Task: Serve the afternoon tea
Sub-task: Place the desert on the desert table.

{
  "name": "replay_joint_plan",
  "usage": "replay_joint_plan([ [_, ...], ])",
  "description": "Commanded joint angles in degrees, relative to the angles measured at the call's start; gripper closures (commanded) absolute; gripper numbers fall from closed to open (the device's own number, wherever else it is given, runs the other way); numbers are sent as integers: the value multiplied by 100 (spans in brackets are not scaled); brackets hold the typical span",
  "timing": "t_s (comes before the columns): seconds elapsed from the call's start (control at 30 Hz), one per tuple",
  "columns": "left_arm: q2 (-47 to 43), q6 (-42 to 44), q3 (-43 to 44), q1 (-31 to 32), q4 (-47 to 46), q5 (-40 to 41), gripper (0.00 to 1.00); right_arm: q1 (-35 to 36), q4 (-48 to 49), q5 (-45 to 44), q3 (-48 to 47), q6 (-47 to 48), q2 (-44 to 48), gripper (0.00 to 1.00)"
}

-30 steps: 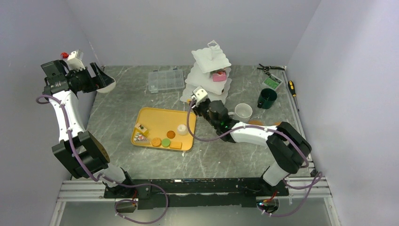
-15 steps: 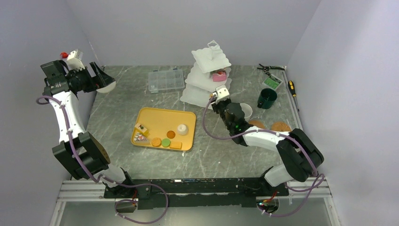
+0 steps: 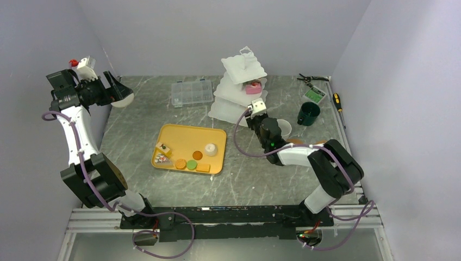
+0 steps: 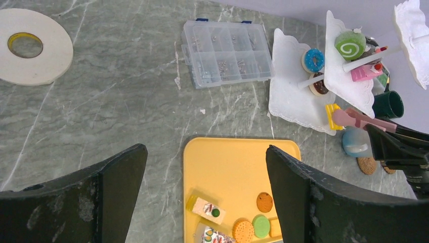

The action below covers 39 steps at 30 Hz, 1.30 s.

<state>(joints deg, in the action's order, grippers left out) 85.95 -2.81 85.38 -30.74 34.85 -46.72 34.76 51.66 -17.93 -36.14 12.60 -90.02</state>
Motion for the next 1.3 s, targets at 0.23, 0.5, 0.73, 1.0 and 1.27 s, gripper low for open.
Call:
replay_joint_plan([
  [0.23, -203, -71, -39, -40, -189, -294, 7, -58, 1468, -285, -131, -171, -690, 64],
  [0.5, -185, -86, -53, -53, -217, -344, 7, -64, 1798, -504, -177, -312, -1081, 60],
  [0.73, -170, -104, -24, -46, -211, -372, 7, -62, 1657, -414, -209, -538, -1033, 43],
  [1.0, -252, -218, -151, -46, -362, -422, 7, -21, 1550, -248, -106, -658, -773, 36],
  [1.27, -219, -203, -78, -54, -243, -444, 7, 484, 1324, -474, 168, -531, -66, 36],
])
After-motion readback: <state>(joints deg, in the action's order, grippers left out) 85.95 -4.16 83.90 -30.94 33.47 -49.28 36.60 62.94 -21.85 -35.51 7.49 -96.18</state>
